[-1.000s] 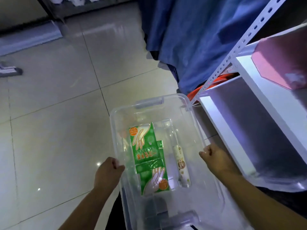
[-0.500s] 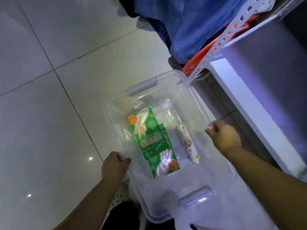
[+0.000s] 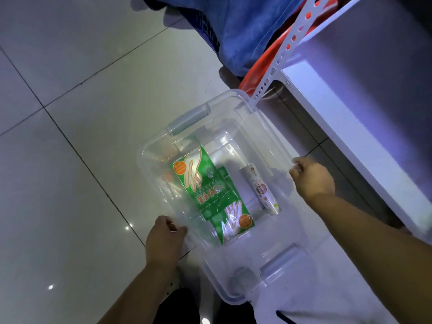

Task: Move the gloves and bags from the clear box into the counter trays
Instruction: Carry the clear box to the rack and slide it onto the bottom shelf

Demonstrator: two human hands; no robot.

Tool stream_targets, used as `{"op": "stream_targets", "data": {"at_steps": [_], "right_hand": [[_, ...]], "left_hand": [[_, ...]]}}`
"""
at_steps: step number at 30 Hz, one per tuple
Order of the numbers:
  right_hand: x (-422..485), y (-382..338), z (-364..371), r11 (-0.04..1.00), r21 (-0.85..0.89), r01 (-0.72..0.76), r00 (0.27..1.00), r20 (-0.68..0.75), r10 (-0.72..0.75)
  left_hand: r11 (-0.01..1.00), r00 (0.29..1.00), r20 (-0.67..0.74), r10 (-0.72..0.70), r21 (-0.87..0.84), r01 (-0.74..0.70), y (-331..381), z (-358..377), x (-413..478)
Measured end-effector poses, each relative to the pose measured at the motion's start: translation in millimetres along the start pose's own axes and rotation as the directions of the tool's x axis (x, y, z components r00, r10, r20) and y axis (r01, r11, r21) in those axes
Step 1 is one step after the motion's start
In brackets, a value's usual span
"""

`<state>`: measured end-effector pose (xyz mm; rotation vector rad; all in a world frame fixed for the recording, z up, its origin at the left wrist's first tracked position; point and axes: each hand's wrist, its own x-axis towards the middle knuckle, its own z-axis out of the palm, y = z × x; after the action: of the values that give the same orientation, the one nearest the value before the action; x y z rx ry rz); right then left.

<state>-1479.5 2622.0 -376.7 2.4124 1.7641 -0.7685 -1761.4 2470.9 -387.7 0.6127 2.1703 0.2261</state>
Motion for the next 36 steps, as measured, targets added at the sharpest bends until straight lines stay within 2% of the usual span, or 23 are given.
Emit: {"op": "stream_targets", "data": {"at_steps": [2,4,8,12,18,20,22,24,27,29,33,36], "right_hand": [[-10.5,2.6,-11.9,1.0,0.015,0.018,1.0,-0.016,-0.017],[-28.7,5.5,-29.2,0.998,0.049,0.048,0.998,-0.043,-0.045],[-83.7,15.1,-83.2,0.985,0.148,0.088,0.983,-0.172,-0.062],[-144.4,36.8,-151.1,0.971,0.226,0.08,0.937,-0.351,0.004],[-206.0,79.4,-227.6,0.989,0.143,0.048,0.788,-0.613,0.05],[-215.4,92.7,-241.6,0.994,0.108,-0.004,0.693,-0.716,0.081],[-219.5,103.6,-253.2,0.98,0.181,-0.087,0.582,-0.789,0.197],[-215.5,108.4,-264.1,0.935,0.313,-0.167,0.529,-0.772,0.353],[-196.6,112.6,-276.1,0.833,0.446,-0.328,0.549,-0.628,0.552],[-181.0,114.7,-281.1,0.751,0.539,-0.381,0.533,-0.536,0.655],[-162.0,123.0,-284.7,0.569,0.775,-0.275,0.495,-0.393,0.775],[-161.9,124.9,-291.4,0.382,0.913,-0.146,0.548,-0.247,0.799]], "left_hand": [[0.999,0.997,-0.063,0.035,0.013,-0.034,9.0,-9.3,-7.5],[0.989,0.986,-0.096,0.139,0.057,-0.134,22.8,-19.5,-17.3],[0.92,0.926,-0.042,0.375,0.142,-0.366,70.7,-42.2,-46.9],[0.838,0.846,0.046,0.531,0.119,-0.533,126.3,-59.4,-88.2],[0.735,0.75,0.184,0.635,0.156,-0.66,180.1,-65.1,-148.1],[0.701,0.717,0.252,0.65,0.165,-0.693,179.4,-63.2,-161.5],[0.68,0.696,0.292,0.656,0.172,-0.713,172.6,-60.4,-170.8],[0.661,0.679,0.321,0.66,0.18,-0.728,164.3,-57.9,-177.4],[0.645,0.664,0.359,0.656,0.19,-0.74,150.0,-54.3,-184.6],[0.644,0.665,0.38,0.644,0.2,-0.738,139.0,-51.6,-186.5],[0.644,0.671,0.392,0.629,0.22,-0.732,117.9,-49.9,-184.4],[0.646,0.673,0.409,0.616,0.226,-0.729,110.0,-52.8,-184.8]]}}
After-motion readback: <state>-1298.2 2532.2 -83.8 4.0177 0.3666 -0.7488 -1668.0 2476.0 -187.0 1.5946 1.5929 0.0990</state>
